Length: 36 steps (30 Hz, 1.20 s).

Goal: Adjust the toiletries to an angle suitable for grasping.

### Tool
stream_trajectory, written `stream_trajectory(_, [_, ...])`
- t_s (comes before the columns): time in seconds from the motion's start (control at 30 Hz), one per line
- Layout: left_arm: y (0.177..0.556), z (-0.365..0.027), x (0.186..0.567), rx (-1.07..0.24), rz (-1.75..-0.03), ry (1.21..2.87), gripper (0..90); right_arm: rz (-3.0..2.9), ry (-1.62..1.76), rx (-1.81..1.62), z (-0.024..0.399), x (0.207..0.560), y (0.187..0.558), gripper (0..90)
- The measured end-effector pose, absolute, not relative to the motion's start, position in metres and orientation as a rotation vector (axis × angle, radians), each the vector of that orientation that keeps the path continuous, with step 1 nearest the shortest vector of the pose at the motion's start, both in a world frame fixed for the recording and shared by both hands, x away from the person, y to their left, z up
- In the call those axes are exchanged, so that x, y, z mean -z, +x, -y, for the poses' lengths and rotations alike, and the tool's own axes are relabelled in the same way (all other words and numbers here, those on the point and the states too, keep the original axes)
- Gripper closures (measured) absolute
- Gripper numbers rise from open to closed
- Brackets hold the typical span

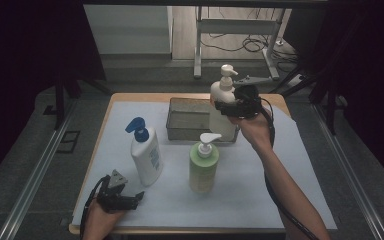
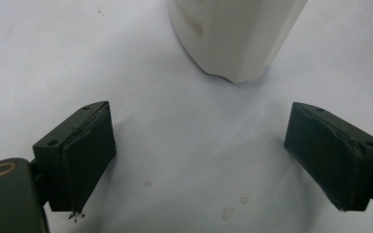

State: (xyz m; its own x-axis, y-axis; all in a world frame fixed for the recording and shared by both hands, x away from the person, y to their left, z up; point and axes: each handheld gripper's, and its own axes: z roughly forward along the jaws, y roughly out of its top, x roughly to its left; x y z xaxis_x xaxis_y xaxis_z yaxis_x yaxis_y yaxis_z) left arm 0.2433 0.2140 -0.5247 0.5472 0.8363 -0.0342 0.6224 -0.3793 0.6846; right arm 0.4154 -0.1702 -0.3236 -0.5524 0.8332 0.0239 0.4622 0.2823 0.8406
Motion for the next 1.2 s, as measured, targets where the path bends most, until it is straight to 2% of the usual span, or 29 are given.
stream_trajectory(1.2, [0.244, -0.214, 0.525, -0.421, -1.17, 2.13, 10.7, -2.061, 1.172, -1.156, 0.118, 0.341, 0.479, 36.5])
